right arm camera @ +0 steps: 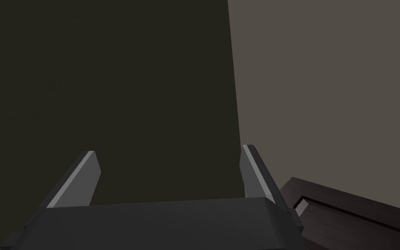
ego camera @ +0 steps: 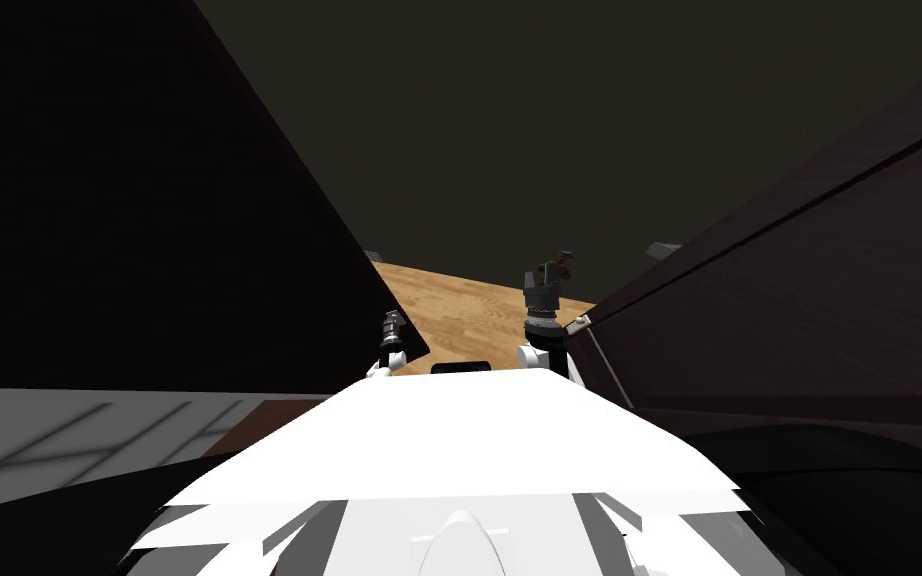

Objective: Push the door open

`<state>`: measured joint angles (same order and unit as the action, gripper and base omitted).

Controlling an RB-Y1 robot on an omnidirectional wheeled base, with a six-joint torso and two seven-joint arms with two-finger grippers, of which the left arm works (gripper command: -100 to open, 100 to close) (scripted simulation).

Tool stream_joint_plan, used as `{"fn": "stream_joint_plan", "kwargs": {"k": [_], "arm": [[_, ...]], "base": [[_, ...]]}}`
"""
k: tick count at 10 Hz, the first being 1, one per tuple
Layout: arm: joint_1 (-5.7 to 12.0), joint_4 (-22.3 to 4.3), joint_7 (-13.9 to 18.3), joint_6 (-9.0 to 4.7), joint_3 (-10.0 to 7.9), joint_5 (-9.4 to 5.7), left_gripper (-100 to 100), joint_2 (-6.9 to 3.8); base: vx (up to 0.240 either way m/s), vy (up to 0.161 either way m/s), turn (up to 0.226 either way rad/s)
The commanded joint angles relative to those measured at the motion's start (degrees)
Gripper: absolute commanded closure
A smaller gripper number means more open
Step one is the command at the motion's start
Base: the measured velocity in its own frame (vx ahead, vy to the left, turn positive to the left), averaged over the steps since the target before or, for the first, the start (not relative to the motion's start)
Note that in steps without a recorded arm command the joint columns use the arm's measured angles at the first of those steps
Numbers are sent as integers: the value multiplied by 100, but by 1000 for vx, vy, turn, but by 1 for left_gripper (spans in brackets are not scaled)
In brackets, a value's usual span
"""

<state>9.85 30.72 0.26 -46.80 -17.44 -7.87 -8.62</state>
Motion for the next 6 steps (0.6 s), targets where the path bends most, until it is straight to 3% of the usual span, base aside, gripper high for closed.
{"fn": "stream_joint_plan", "kwargs": {"k": [1,3,6], "arm": [[62,-93,-28,-81,-78,-48,100,-36],[-20,-24,-35,-15,-89,-55,100,-16],[-32,-30,-96,-38,-261,-159,100,-62]], "base": [[190,-23,44],[128,-17,35],[157,1,34]]}}
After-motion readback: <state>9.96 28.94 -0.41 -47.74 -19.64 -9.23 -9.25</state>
